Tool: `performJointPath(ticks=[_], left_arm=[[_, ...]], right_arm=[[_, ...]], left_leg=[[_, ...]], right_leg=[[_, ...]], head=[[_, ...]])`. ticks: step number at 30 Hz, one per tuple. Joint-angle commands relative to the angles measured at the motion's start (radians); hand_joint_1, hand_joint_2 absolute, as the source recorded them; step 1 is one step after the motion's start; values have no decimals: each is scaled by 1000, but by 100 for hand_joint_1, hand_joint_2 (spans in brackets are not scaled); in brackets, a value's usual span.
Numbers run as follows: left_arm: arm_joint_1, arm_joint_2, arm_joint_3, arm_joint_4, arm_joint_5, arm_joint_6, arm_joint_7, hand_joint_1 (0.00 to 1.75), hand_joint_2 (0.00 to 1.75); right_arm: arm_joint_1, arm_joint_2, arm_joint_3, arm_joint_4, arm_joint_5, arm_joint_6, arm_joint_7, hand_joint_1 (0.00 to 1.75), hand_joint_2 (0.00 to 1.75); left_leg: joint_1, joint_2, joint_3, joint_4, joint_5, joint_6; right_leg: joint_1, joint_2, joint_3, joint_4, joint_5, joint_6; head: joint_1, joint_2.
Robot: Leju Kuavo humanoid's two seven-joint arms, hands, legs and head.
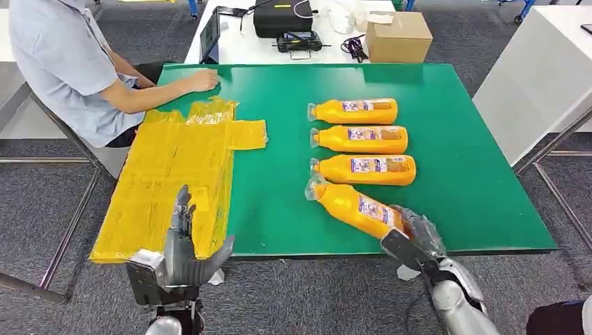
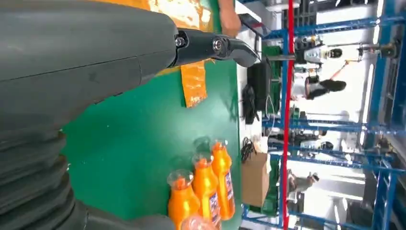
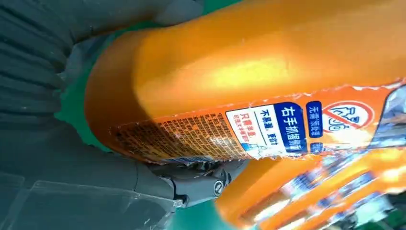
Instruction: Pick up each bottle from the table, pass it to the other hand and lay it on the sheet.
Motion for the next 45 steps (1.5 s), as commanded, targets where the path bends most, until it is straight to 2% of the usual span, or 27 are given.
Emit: performJointPath(ticks=[1, 5, 11, 16, 25, 26, 28, 31, 36, 40, 41, 45], left_arm=[[-13, -3, 77, 55, 222, -116, 48, 0, 175], [-26, -5, 99, 133, 413, -230, 111, 0, 175], [-43, -10, 104, 180, 476, -274, 125, 0, 175], [-75, -3, 73, 221, 473, -322, 118, 0, 175], [-79, -5, 74, 230, 474, -324, 118, 0, 175], [-79, -5, 74, 230, 474, -324, 118, 0, 175], [-80, -2, 71, 231, 475, -332, 118, 0, 175], [-90, -6, 73, 260, 475, -334, 118, 0, 175], [-104, 1, 64, 233, 415, -378, 49, 0, 175], [-151, -9, 39, 279, 300, -327, 17, 0, 175], [-180, -11, 11, 310, 102, -157, -50, 0, 175], [-221, -29, -2, 367, 97, -176, -54, 0, 175]], right_arm=[[67, 84, -22, -162, -117, 74, -62, 175, 175], [29, 99, 28, -201, -175, 99, -70, 175, 175], [-7, 113, 54, -174, -199, 95, -85, 175, 175], [-61, 162, 82, -131, -222, 75, -105, 175, 175], [-65, 161, 84, -126, -225, 73, -106, 175, 175], [-65, 161, 84, -126, -225, 73, -106, 175, 175], [-64, 163, 81, -126, -235, 73, -112, 175, 175], [-79, 187, 87, -120, -259, 59, -125, 175, 175], [-108, 196, 128, -90, -308, 99, -127, 175, 175], [-142, 223, 190, -52, -311, 132, -136, 175, 175], [-159, 232, 223, -35, -319, 142, -133, 175, 175], [-202, 258, 283, 31, -323, 145, -123, 175, 175]], left_leg=[[2, 0, -2, -1, 1, -3], [1, 4, -3, -1, 0, -2], [1, 2, -5, -1, 1, -2], [1, 4, -7, -1, 1, -3], [1, 0, -9, 0, 1, -1], [3, 1, -8, -1, 1, -3], [0, 0, -9, 0, 1, -1], [2, 1, -8, -1, 1, -3], [1, 1, -10, 0, 1, -2], [1, 2, -10, 0, 1, -2], [2, 3, -9, 0, 1, -2], [2, 2, -10, 0, 2, -2]], right_leg=[[2, -1, -1, -2, 1, -4], [1, 5, -3, 0, 2, -3], [1, 2, -4, 0, 1, -3], [2, 4, -7, -1, 2, -3], [1, 0, -7, 0, 1, -2], [3, 1, -6, -2, 2, -4], [0, 0, -7, 0, 1, -1], [2, 1, -7, -1, 2, -4], [1, 1, -9, 0, 1, -2], [1, 2, -9, 0, 2, -2], [2, 3, -8, -1, 2, -3], [2, 2, -9, 0, 2, -2]], head=[[0, 0], [0, 0], [0, 0], [0, 0], [0, 0], [1, 0], [0, 0], [1, 0], [1, 0], [1, 0], [1, 0], [1, 0]])
